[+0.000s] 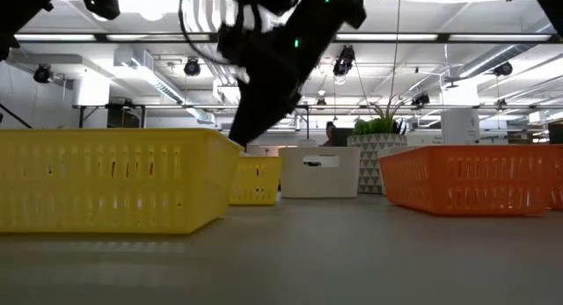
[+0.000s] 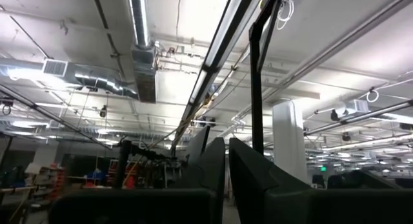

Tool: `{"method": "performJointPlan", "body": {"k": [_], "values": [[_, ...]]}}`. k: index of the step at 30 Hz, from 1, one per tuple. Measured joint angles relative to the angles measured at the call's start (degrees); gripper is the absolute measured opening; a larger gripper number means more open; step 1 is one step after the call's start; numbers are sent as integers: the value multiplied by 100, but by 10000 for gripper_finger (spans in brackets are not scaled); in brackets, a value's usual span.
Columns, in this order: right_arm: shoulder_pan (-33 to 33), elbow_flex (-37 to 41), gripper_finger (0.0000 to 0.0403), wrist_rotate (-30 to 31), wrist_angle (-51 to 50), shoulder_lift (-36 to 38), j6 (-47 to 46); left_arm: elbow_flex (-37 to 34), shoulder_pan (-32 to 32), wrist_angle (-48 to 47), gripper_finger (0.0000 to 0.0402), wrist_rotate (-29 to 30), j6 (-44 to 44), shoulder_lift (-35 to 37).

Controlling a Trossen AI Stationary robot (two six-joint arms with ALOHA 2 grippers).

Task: Stack baskets by color
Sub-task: Stack the top yellow bin on the bottom right yellow bin

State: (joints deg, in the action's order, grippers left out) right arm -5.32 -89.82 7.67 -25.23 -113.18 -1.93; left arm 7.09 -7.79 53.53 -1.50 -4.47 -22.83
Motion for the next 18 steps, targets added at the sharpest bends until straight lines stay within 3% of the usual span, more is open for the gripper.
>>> {"method": "performJointPlan", "body": {"k": [8,11,15,18], "values": [[76,9,176,-209,-9,-319,49,0,2,-6,6,0,186,38],[74,9,134,-209,4,-318,117,0,2,-7,6,0,192,34],[74,9,41,-208,11,-286,295,0,2,0,6,0,221,52],[62,9,16,-196,17,-250,394,0,2,-3,6,0,221,50]]}}
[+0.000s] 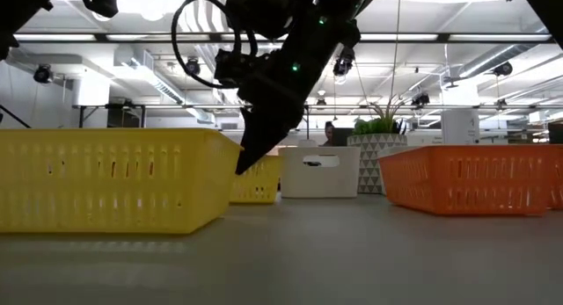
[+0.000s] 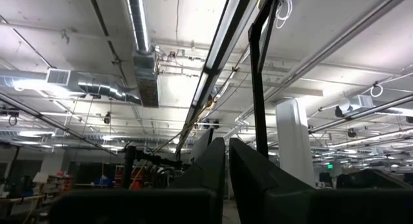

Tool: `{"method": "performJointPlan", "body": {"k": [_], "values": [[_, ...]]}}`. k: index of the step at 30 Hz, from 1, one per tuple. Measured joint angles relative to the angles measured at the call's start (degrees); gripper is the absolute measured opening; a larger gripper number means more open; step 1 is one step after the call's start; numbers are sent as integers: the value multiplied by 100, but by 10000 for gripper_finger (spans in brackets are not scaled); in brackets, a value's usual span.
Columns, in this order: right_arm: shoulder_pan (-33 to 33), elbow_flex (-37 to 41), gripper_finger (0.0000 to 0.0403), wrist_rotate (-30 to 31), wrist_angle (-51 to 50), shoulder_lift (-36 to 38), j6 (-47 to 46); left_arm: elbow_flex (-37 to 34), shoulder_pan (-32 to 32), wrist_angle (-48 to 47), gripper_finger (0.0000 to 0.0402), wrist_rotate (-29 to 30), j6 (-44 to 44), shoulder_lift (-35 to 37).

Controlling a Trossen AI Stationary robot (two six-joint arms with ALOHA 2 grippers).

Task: Stack baskets by color
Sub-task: Stack the top yellow bin on the bottom right yellow bin

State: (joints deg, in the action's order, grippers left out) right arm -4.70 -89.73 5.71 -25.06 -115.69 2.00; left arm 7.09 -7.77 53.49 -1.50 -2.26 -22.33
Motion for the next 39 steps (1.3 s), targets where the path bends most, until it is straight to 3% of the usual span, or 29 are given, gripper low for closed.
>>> {"method": "performJointPlan", "body": {"k": [10,19,25,35,39], "values": [[-403,-171,9,554,-300,635,-85,0,0,7,6,0,7,33],[-1353,-1267,9,1631,-912,704,-599,28,0,3,6,3,157,96],[-1957,-1408,9,2043,-638,692,-1079,28,0,15,6,7,128,151],[-2533,-1444,9,2059,702,250,-1265,5,-1,-2,6,-12,-177,154],[-2554,-2077,9,1935,184,-263,-1325,4,-2,-6,6,-18,-181,138]]}}
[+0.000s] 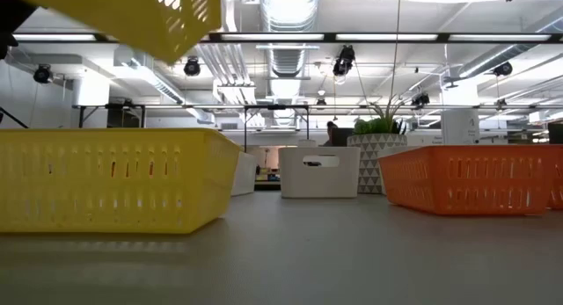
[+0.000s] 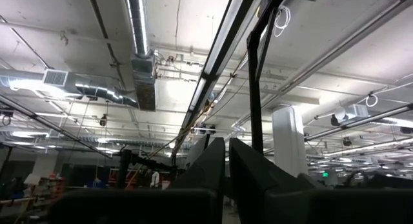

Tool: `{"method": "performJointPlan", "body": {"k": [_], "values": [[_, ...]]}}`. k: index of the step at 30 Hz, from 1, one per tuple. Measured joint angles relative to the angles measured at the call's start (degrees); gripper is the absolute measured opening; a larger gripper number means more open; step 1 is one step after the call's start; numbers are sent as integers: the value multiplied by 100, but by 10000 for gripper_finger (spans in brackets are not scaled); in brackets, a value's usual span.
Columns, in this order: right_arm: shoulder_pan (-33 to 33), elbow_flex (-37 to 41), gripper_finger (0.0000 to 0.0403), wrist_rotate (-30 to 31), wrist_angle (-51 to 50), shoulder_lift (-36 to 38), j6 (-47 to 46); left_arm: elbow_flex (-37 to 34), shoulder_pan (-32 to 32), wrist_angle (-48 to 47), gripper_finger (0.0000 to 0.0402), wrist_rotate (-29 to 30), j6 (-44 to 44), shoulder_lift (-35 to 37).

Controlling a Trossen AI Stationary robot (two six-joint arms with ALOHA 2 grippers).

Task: Stack baskets by color
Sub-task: Stack the top yellow bin on the bottom right yellow bin

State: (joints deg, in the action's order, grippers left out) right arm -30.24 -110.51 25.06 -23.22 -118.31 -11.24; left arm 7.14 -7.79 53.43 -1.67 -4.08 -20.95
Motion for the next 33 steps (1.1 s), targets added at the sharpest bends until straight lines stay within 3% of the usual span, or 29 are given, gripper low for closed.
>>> {"method": "performJointPlan", "body": {"k": [10,18,27,33], "values": [[13,-2453,9,91,-2803,-1520,-673,-4,0,9,6,-22,-2,13],[40,-2121,9,492,-2744,-1461,-958,0,2,117,6,-20,40,66],[63,-1991,11,498,-2669,-1490,-885,9,2,187,6,-22,46,112],[94,-1778,48,501,-2315,-1498,-883,9,2,210,6,-24,50,159]]}}
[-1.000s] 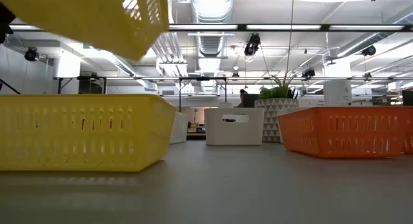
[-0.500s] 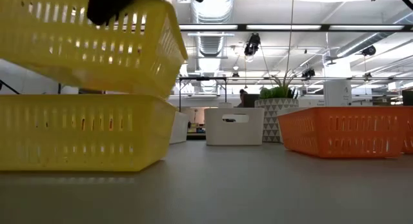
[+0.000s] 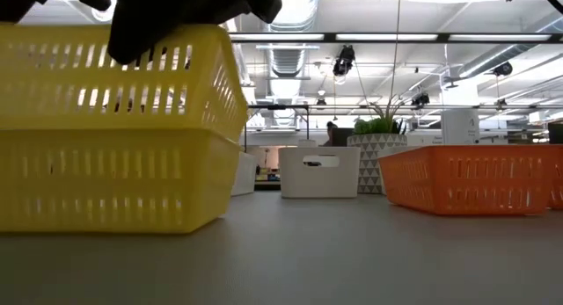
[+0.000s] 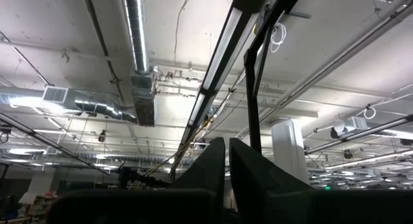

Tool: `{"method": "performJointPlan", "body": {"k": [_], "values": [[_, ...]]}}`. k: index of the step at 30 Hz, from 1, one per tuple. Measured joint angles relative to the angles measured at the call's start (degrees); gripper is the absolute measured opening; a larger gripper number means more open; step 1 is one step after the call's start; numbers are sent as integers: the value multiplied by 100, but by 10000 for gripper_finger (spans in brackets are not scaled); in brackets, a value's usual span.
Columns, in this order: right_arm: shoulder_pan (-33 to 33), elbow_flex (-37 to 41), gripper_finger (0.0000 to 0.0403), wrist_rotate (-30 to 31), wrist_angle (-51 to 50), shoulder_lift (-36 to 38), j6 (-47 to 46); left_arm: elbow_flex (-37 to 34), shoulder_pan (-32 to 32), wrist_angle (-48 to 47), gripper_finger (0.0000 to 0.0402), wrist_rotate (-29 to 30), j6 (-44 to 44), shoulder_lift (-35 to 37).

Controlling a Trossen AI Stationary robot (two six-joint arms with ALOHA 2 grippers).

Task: Stack baskets by color
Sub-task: Stack the top yellow bin on the bottom right yellow bin

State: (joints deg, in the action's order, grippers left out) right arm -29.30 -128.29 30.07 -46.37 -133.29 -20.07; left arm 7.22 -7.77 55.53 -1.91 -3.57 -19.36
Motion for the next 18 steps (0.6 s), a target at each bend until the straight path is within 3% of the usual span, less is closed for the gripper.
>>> {"method": "performJointPlan", "body": {"k": [11,15,18], "values": [[85,-211,147,-316,43,0,-37,-7,0,11,6,-4,0,0],[81,-488,158,-497,40,0,126,-7,0,5,6,-4,92,-1],[72,-574,146,-476,43,47,351,-7,0,-2,6,-4,136,-7]]}}
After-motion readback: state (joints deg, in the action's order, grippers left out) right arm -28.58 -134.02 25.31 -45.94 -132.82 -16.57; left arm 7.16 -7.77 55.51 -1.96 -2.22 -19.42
